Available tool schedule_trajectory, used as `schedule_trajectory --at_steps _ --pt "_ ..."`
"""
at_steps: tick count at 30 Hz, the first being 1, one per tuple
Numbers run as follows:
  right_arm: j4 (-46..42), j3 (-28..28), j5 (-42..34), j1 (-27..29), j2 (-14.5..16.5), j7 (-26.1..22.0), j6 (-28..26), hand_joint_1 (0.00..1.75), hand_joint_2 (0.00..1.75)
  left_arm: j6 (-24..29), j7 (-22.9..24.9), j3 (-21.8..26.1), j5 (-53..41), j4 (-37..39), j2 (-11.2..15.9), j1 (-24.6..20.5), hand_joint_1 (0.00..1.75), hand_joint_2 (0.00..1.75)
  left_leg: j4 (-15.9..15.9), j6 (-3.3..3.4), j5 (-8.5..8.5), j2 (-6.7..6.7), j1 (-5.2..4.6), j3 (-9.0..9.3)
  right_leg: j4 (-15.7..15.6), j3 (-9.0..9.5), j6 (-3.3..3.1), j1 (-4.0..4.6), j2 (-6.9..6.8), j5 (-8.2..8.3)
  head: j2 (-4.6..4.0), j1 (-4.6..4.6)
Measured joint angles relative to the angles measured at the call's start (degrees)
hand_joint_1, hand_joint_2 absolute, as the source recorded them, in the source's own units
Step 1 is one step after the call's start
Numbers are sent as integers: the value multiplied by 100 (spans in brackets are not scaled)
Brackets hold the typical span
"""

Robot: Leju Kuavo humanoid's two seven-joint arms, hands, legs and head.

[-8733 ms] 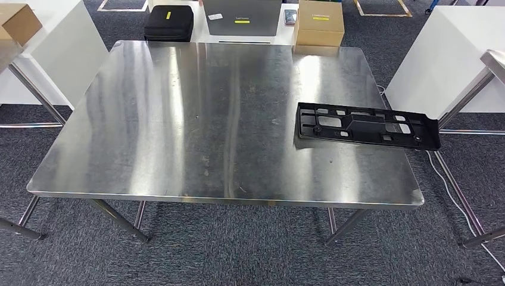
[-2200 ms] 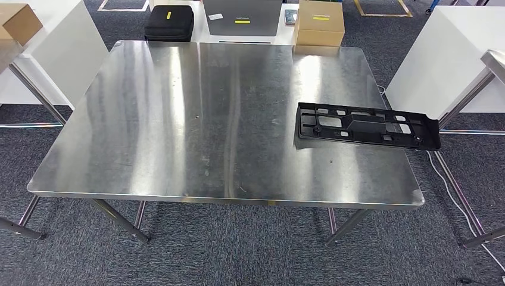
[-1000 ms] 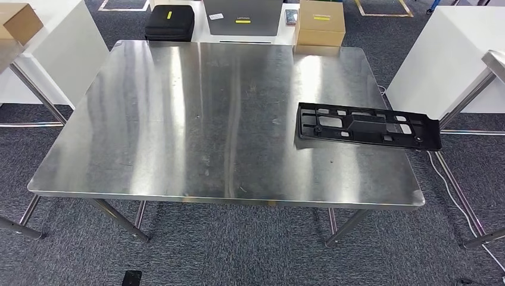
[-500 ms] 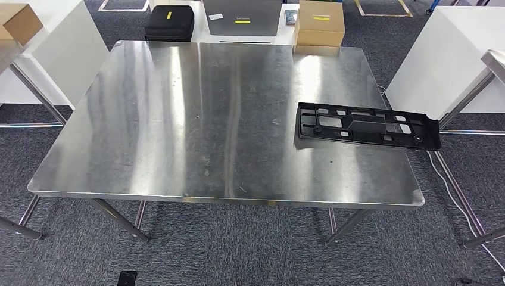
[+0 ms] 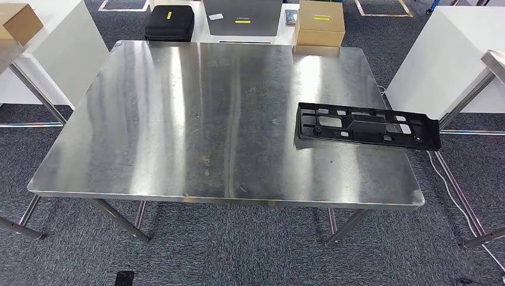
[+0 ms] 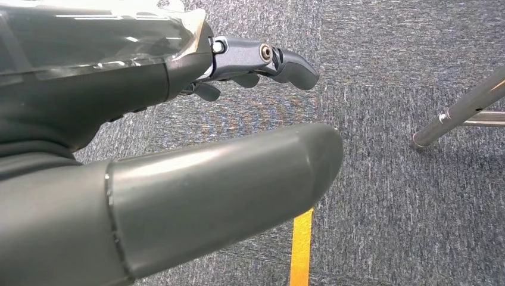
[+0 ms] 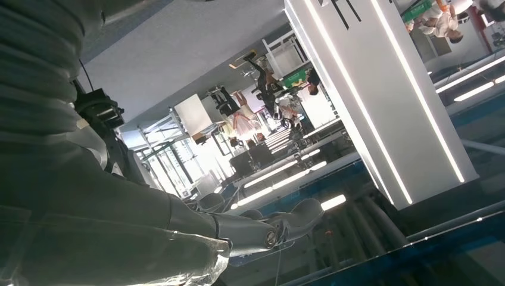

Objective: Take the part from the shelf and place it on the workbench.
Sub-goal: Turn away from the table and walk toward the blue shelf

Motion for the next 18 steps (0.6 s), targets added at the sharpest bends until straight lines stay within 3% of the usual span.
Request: schedule_trajectory --at_steps 18 --pt "-61 0 -20 -2 1 0 126 0 175 -11 15 -37 74 0 -2 6 0 0 0 0 0 0 0 -1 0 0 0 0 0 0 0 0"
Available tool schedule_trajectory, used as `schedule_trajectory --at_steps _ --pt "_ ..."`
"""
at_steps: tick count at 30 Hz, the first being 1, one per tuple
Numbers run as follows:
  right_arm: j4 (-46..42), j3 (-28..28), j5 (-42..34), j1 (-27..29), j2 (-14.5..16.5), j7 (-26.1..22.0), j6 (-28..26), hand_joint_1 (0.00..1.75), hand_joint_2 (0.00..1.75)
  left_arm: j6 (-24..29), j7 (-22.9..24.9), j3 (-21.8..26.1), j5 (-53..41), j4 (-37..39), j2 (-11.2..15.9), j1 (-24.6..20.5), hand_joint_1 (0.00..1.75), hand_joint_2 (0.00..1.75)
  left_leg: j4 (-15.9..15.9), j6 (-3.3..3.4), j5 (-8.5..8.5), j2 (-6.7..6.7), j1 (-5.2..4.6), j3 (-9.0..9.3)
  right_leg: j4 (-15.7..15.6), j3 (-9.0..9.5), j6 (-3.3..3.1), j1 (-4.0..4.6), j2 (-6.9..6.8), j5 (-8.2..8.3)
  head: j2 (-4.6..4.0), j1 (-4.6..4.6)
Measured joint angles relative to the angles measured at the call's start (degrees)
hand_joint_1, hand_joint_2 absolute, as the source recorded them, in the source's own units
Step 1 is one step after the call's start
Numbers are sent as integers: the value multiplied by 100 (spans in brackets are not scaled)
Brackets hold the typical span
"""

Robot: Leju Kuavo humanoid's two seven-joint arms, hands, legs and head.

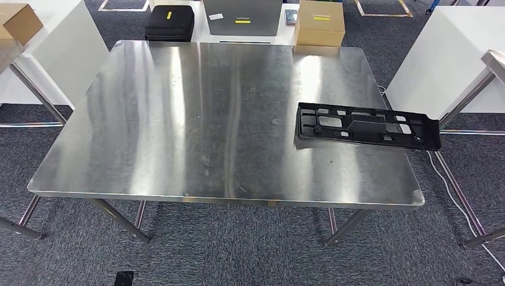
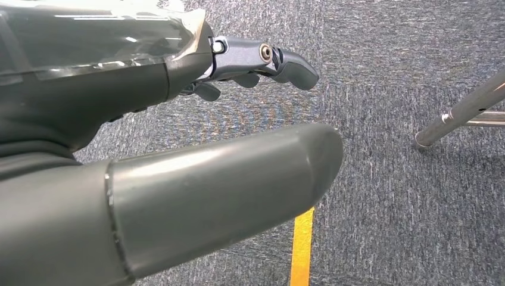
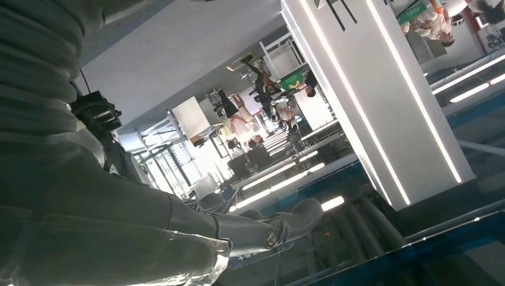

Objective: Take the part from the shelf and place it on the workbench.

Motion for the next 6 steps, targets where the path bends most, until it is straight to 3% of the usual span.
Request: schedule_trajectory --at_steps 6 --pt "-13 0 31 -1 0 0 16 0 175 0 4 -27 -1 0 -2 0 0 0 0 0 0 0 0 0 0 0 0 0 0 0 0 0"
